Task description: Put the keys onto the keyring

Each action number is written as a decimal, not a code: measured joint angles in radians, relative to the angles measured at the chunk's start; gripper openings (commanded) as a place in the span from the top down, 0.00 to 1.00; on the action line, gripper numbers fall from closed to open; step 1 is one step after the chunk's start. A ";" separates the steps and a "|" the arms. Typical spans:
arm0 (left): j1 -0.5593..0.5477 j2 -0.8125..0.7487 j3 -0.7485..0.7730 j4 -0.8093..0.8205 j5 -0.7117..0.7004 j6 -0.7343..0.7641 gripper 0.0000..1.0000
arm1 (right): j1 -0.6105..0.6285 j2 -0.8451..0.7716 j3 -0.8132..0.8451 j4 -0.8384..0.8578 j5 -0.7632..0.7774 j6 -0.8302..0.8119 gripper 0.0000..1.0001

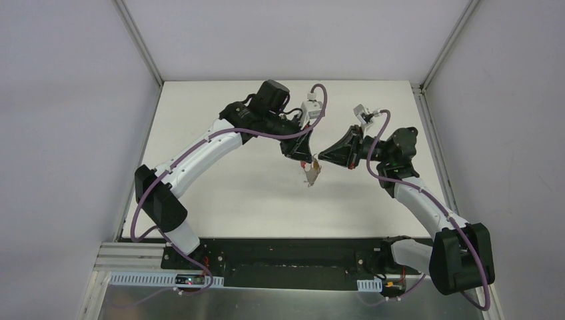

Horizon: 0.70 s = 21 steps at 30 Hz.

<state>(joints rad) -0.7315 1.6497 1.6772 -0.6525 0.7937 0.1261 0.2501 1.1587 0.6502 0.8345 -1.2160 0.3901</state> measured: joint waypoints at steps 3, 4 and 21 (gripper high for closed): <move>0.000 0.000 -0.008 0.002 0.015 -0.006 0.98 | -0.005 0.000 0.000 0.000 0.000 0.000 1.00; 0.000 0.000 -0.010 0.002 0.018 -0.008 1.00 | -0.007 0.000 -0.001 0.000 0.000 0.000 1.00; 0.000 0.034 -0.021 0.020 0.071 -0.067 1.00 | -0.012 0.000 -0.010 0.006 0.000 -0.001 1.00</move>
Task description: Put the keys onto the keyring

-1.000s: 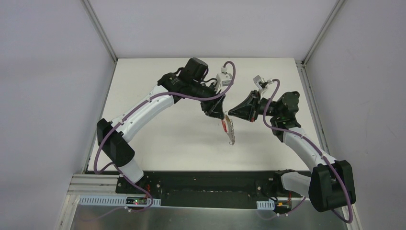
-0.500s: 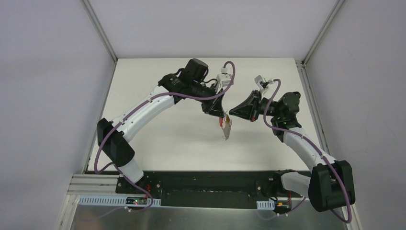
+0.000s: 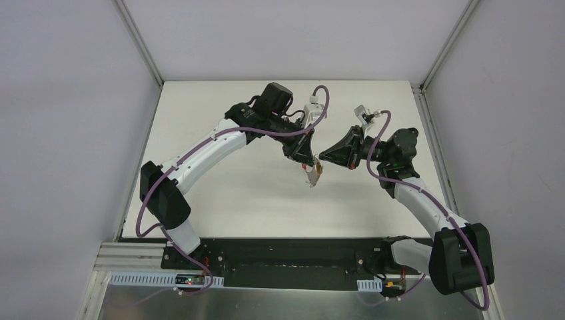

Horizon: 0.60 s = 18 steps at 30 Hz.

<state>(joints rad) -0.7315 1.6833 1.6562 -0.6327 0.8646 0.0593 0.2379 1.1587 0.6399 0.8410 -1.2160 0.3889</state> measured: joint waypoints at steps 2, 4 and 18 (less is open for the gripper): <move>0.000 0.000 0.000 -0.001 0.000 0.001 0.98 | 0.000 0.000 0.000 0.000 0.000 0.000 1.00; 0.000 0.000 0.002 -0.002 0.000 0.003 0.97 | -0.001 0.000 0.000 0.000 0.000 0.000 1.00; 0.008 -0.002 0.002 -0.005 -0.001 0.008 1.00 | -0.001 0.000 0.000 -0.008 0.000 -0.018 1.00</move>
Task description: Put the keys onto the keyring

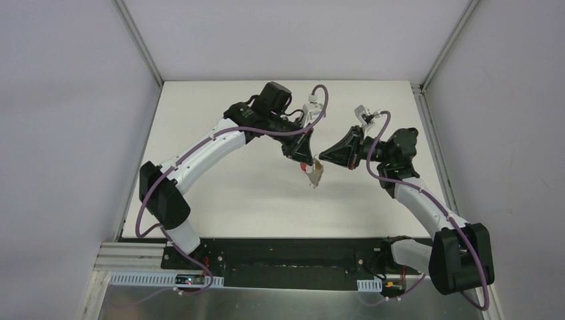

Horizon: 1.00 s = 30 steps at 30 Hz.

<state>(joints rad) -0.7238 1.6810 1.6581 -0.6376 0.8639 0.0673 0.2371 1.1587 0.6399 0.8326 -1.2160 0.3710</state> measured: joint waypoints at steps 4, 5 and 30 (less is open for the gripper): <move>0.009 -0.006 0.000 -0.002 0.000 0.000 1.00 | 0.000 0.000 0.000 -0.009 0.000 -0.015 1.00; 0.013 -0.008 0.000 -0.002 -0.001 0.000 1.00 | 0.000 0.000 0.000 -0.012 0.000 -0.018 1.00; 0.019 0.000 0.097 -0.003 0.000 -0.001 0.64 | -0.002 0.000 0.000 -0.030 -0.001 -0.032 1.00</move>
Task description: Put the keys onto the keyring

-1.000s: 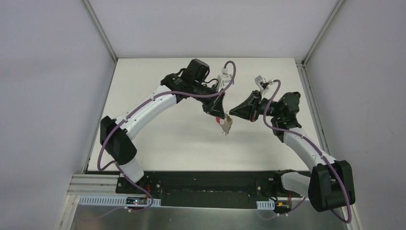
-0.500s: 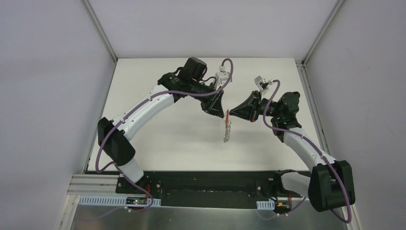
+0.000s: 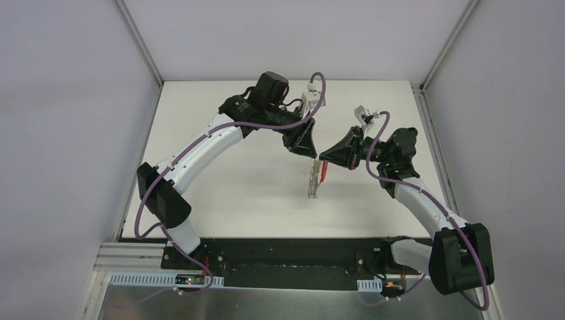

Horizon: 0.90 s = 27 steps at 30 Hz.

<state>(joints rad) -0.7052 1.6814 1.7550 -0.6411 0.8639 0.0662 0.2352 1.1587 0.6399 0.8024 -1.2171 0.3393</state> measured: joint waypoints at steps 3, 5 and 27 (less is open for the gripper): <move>-0.001 0.016 0.003 0.000 0.002 0.000 0.65 | 0.000 0.000 0.000 0.000 -0.001 0.000 1.00; -0.002 0.024 0.003 0.000 0.004 0.001 0.65 | 0.000 0.000 0.000 0.000 -0.001 0.000 1.00; -0.015 0.030 -0.053 0.009 0.026 0.000 0.90 | 0.000 0.000 0.000 0.000 -0.003 0.000 1.00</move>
<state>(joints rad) -0.7204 1.7115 1.7023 -0.6323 0.8902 0.0658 0.2352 1.1587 0.6399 0.8021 -1.2201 0.3393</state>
